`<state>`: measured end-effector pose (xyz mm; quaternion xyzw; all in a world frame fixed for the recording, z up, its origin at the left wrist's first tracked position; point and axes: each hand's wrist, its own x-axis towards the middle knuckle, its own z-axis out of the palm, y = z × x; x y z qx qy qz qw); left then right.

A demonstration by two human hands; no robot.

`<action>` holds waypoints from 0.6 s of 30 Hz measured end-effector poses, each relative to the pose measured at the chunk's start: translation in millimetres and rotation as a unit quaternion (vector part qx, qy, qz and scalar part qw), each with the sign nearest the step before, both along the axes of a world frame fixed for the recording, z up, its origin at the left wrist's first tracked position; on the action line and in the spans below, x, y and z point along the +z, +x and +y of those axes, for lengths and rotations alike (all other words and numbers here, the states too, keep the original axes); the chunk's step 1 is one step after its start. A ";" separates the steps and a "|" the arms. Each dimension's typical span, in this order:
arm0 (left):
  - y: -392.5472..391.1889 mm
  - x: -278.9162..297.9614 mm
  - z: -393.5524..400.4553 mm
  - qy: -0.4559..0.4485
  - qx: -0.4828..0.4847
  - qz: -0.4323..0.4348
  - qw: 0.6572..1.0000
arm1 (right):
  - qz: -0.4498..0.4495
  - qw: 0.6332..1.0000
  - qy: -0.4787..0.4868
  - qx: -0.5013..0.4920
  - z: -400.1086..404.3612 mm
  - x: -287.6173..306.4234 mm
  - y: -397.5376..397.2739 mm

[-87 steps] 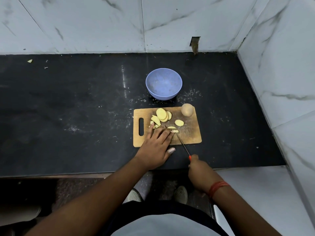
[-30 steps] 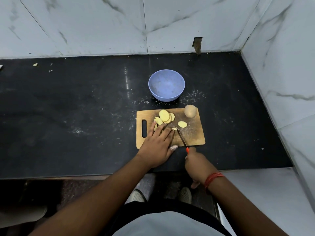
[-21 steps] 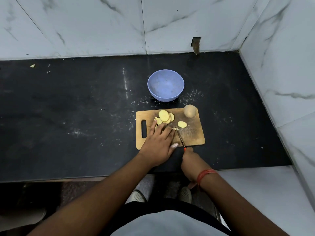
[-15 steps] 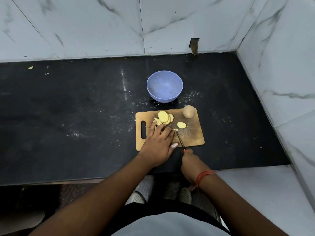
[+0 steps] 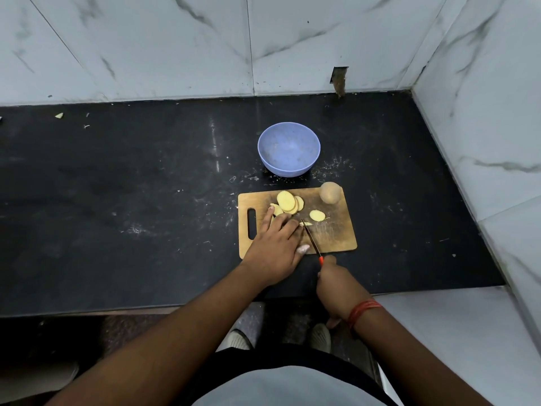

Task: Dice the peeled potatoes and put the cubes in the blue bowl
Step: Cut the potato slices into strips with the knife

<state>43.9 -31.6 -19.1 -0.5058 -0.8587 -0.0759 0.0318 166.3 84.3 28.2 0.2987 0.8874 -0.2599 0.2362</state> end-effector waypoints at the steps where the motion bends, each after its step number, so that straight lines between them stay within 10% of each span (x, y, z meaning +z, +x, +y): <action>1: -0.1 0.1 -0.2 0.000 0.000 0.000 1.000 | -0.012 1.000 -0.004 -0.004 -0.8 0.8 -1.2; 18: -0.4 1.3 1.1 -0.002 0.005 0.008 1.000 | -0.068 0.997 -0.043 0.000 5.9 0.7 18.9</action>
